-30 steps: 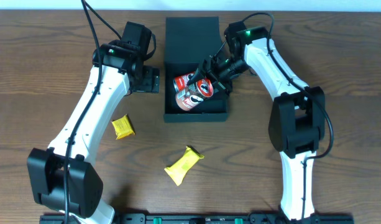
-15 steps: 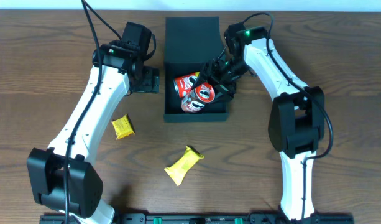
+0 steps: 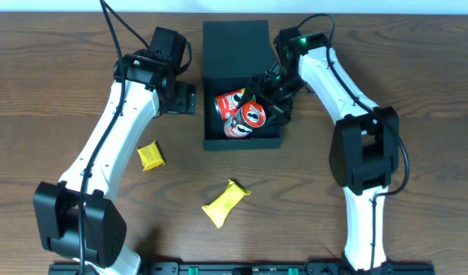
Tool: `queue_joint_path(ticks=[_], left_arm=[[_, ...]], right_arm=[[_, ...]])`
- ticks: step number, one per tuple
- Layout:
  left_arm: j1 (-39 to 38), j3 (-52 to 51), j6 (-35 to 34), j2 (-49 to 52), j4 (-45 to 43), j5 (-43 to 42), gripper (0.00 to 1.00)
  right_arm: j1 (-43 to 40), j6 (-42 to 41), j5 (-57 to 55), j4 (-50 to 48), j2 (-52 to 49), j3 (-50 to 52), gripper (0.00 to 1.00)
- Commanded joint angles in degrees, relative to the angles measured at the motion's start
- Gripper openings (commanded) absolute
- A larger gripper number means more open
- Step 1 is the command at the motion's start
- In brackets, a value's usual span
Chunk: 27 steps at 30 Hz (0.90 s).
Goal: Pack container
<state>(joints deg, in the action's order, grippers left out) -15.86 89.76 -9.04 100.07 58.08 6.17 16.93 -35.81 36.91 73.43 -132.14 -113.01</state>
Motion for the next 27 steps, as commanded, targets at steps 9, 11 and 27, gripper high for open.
queue_joint_path(ticks=[9,11,27], left_arm=[[0.1,0.7,-0.4,0.6,0.2,-0.2,0.95],[0.1,0.7,-0.4,0.6,0.2,-0.2,0.95],[0.1,0.7,-0.4,0.6,0.2,-0.2,0.95]], right_arm=[[-2.9,0.8,12.4,-3.4,0.6,-2.6,0.85],[-3.0,1.4,15.6,-3.5,0.6,-3.1,0.81],[-2.8,11.4,19.0,8.9,0.7,-4.9,0.01]])
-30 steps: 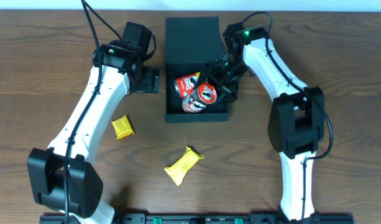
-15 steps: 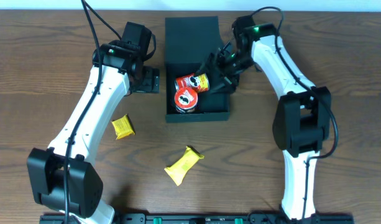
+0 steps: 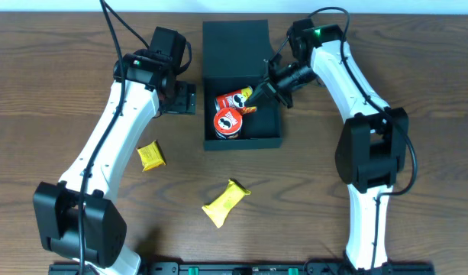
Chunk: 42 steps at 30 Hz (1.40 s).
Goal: Pack container
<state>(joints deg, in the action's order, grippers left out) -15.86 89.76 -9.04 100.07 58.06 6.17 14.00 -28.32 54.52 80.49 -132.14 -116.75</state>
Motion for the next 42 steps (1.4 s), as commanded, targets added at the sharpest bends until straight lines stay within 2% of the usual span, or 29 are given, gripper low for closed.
queue_joint_path(ticks=[1,8,21,33,42], left_arm=[[0.1,0.7,-0.4,0.6,0.2,-0.2,0.95],[0.1,0.7,-0.4,0.6,0.2,-0.2,0.95],[0.1,0.7,-0.4,0.6,0.2,-0.2,0.95],[0.1,0.7,-0.4,0.6,0.2,-0.2,0.96],[0.1,0.7,-0.4,0.6,0.2,-0.2,0.95]], right_arm=[[0.4,4.9,1.4,3.1,0.7,-1.1,0.02],[3.0,5.4,1.4,6.3,0.7,-1.1,0.02],[4.4,5.6,-8.5,4.1,0.7,-1.0,0.02],[6.4,4.6,-9.0,1.6,0.7,-0.7,0.01],[7.1,4.6,-13.7,1.3,0.7,-0.7,0.02]])
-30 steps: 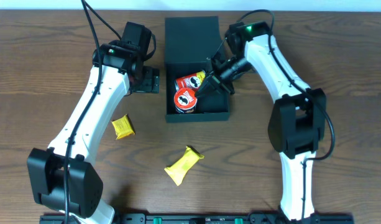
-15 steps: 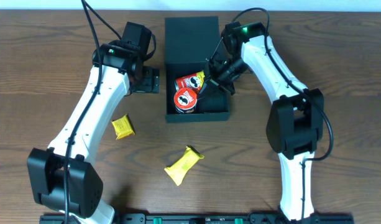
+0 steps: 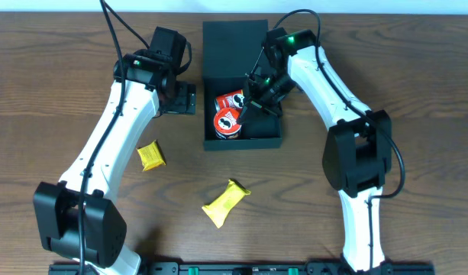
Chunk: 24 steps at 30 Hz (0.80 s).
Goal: Pack container
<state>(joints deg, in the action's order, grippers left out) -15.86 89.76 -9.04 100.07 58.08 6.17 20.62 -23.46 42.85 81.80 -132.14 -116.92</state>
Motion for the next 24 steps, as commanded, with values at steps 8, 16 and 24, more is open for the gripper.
queue_joint_path(ticks=[8,16,24], left_arm=[[0.1,0.7,-0.4,0.6,0.2,-0.2,0.95],[0.1,0.7,-0.4,0.6,0.2,-0.2,0.96],[0.1,0.7,-0.4,0.6,0.2,-0.2,0.95]], right_arm=[[0.5,-0.3,-3.8,-0.3,0.7,-0.5,0.02],[0.4,-0.2,-6.4,-1.5,0.7,-0.5,0.02],[-1.1,-0.2,-8.8,-2.2,0.7,-0.5,0.01]])
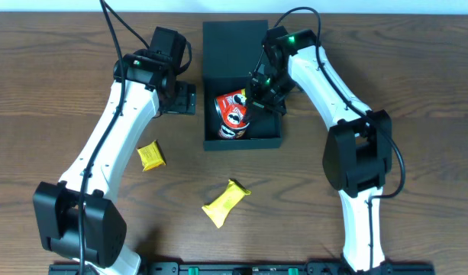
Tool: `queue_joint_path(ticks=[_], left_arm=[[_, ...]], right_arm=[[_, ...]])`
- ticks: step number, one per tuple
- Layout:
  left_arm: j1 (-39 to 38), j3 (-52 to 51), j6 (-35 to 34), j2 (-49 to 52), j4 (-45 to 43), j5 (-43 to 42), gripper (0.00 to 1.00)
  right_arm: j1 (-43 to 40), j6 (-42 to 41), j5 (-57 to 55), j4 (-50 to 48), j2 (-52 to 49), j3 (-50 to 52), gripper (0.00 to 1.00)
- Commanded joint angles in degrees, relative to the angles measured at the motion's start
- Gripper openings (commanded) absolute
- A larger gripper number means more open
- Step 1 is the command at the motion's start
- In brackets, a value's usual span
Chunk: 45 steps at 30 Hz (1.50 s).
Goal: Pack container
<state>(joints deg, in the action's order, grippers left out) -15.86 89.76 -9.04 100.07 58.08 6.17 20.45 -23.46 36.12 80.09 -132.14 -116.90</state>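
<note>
The black container (266, 139) stands open at the table's back centre, its lid (234, 37) laid flat behind it. Two red snack cans fill its left half. One can (235, 120) is tilted so its printed side shows, and the other (227, 100) lies behind it. My right gripper (253, 99) reaches down inside the container, right up against the cans' right side; its jaws are too dark to read. My left gripper (188, 99) rests just outside the container's left wall. It is a dark block, so whether it is open or shut is unclear.
A small yellow packet (150, 155) lies on the wood left of the container, under the left arm. A longer yellow packet (224, 203) lies in front of the container near the table's front edge. Cables run off the back edge.
The front can showed its round lid upward; now it is tipped and its printed side shows. My right gripper sits slightly higher in the container beside it. The left arm is unmoved.
First my right gripper held a red can low over the container, beside another can inside. Then it was drawn back to the right wall with the can standing in the container, lid up. It was back at the cans afterwards, and now the front can is tipped.
</note>
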Motion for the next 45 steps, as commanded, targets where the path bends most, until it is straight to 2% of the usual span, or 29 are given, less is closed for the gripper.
queue_joint_path(ticks=[1,12,22,29,34,36,37,39,41,43,45], left_arm=[[0.1,0.7,-0.4,0.6,0.2,-0.2,0.95],[0.1,0.7,-0.4,0.6,0.0,-0.2,0.95],[0.1,0.7,-0.4,0.6,-0.2,-0.2,0.95],[0.1,0.7,-0.7,0.6,-0.7,-0.2,0.95],[0.1,-3.3,-2.7,2.5,-7.3,-3.0,0.99],[0.0,-3.8,-2.8,4.3,-7.3,-3.8,1.0],[0.1,-3.8,-2.8,5.0,-7.4,-4.3,0.92],[0.1,-3.8,-2.8,6.4,-8.1,-6.1,0.89],[0.1,-3.8,-2.8,7.6,-9.2,-7.6,0.91],[0.1,-3.9,-2.8,8.3,-10.3,-7.7,0.96],[0.1,-3.9,-2.8,8.4,-10.9,-7.7,0.95]], right_arm=[[-1.4,-0.2,-2.1,-0.5,0.7,-0.5,0.01],[-6.4,1.3,-5.1,0.2,0.7,-0.5,0.02],[-6.6,1.2,-14.9,0.0,0.7,-0.5,0.02],[-5.9,1.5,-7.6,0.7,0.7,-0.5,0.02],[-3.2,1.4,-6.2,1.4,0.7,-0.5,0.01],[-3.2,1.9,-1.7,2.0,0.7,-0.5,0.01],[-3.2,3.1,1.4,2.0,0.7,-0.5,0.01],[-3.3,4.1,5.4,2.0,0.7,-0.5,0.01],[-2.8,4.3,5.4,1.9,0.7,-0.5,0.01],[-2.2,4.2,5.4,1.9,0.7,-0.5,0.01],[-1.5,4.2,5.4,1.7,0.7,-0.5,0.01]])
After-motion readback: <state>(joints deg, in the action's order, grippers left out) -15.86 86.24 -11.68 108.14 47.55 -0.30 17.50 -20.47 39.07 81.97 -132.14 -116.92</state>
